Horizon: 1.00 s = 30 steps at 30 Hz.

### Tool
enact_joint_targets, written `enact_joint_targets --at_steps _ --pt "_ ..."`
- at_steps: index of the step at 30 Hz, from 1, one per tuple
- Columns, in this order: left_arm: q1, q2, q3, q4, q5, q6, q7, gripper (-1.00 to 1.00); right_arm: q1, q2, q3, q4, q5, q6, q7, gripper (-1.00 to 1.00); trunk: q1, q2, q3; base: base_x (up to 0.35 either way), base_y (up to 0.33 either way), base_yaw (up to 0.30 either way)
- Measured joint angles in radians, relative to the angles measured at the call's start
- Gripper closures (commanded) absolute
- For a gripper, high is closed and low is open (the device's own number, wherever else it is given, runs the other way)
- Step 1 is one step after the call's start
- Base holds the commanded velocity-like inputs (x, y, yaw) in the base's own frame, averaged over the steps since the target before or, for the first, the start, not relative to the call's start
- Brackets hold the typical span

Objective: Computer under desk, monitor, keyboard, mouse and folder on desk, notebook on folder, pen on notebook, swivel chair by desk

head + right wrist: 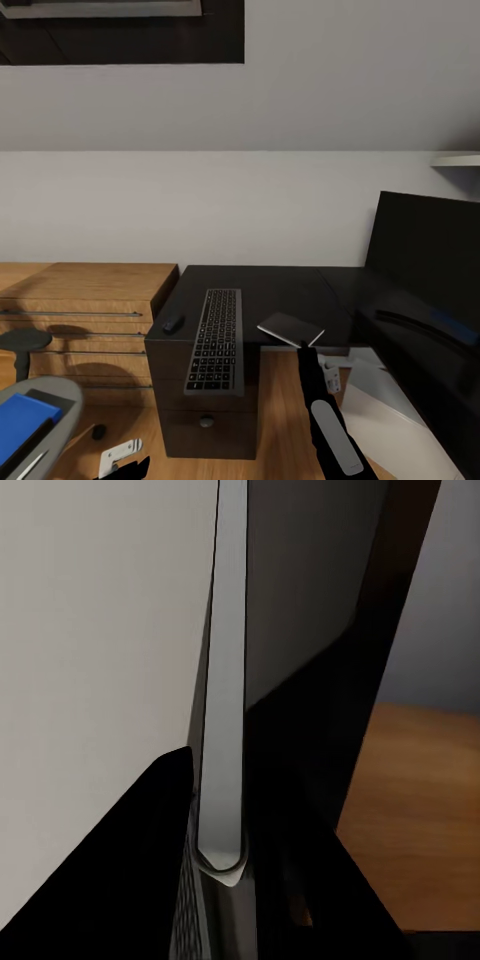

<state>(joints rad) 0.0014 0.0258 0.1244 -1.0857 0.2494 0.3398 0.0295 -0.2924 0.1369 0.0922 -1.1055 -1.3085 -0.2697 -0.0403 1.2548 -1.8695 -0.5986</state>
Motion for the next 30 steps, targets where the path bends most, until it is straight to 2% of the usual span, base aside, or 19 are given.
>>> enact_joint_targets --at_steps 10,19,30 --pt "0.000 -0.001 -0.001 0.002 -0.001 0.001 0.001 -1.00 0.000 0.000 0.000 0.000 -0.001 0.001 0.000 1.00 0.000 0.000 0.000 0.020 0.020 0.000" --pt "0.000 0.000 -0.002 0.002 -0.001 0.001 0.000 -1.00 0.000 -0.001 0.000 0.000 0.001 0.002 0.000 1.00 0.000 0.000 0.000 0.113 0.041 0.000" --pt "0.000 0.000 -0.002 0.002 0.000 0.001 0.000 -1.00 0.000 -0.001 0.000 0.000 0.001 0.002 -0.001 1.00 0.001 0.000 0.000 -0.042 0.020 0.000"
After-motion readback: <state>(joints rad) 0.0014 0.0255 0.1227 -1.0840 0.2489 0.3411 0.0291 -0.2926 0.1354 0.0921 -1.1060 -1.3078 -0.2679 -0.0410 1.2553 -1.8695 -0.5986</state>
